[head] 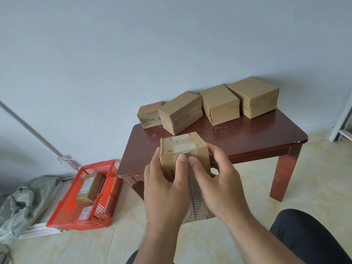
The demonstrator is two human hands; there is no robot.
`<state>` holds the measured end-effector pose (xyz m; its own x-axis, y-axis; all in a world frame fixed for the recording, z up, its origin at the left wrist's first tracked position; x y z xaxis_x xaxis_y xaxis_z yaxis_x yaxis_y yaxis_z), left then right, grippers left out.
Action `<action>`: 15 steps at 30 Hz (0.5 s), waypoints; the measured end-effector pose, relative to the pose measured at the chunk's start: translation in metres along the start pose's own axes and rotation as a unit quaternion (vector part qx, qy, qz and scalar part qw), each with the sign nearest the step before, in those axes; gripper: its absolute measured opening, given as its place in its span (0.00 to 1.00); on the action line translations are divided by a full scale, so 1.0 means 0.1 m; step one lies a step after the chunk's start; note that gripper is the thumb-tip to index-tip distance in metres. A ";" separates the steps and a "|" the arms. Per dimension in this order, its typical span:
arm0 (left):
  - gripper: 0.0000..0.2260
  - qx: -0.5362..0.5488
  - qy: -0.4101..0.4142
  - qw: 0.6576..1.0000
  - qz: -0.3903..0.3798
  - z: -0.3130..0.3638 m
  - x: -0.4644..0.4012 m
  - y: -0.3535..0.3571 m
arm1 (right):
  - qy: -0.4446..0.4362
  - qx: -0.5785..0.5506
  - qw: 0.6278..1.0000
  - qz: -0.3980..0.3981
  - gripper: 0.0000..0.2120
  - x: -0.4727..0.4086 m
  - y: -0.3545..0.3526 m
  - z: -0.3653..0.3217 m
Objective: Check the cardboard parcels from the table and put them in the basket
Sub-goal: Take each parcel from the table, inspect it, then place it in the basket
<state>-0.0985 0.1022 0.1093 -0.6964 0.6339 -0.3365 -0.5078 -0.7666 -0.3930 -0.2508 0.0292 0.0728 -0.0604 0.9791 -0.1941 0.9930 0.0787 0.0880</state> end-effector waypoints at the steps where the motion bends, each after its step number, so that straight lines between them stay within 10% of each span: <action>1: 0.32 -0.002 0.006 1.000 0.000 0.01 -0.01 0.00 | -0.004 0.004 1.000 -0.002 0.21 0.01 0.01 -0.01; 15: 0.20 0.050 -0.048 0.997 -0.016 -0.09 0.03 0.04 | 0.067 -0.058 0.996 0.001 0.08 0.02 0.02 0.19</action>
<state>-0.0981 0.1021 0.0993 -0.7223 0.6488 -0.2397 -0.5748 -0.7558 -0.3137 -0.2471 0.0279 0.0538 -0.0786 0.9949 -0.0625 0.9754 0.0897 0.2013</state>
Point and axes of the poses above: each hand's wrist, its own x-axis away from the middle knuckle, its own y-axis out of the palm, z = x × y, the point moved 10 cm from there along -x, towards the middle knuckle, and after that the axes turned 5 degrees about z, right-handed, at the moved point
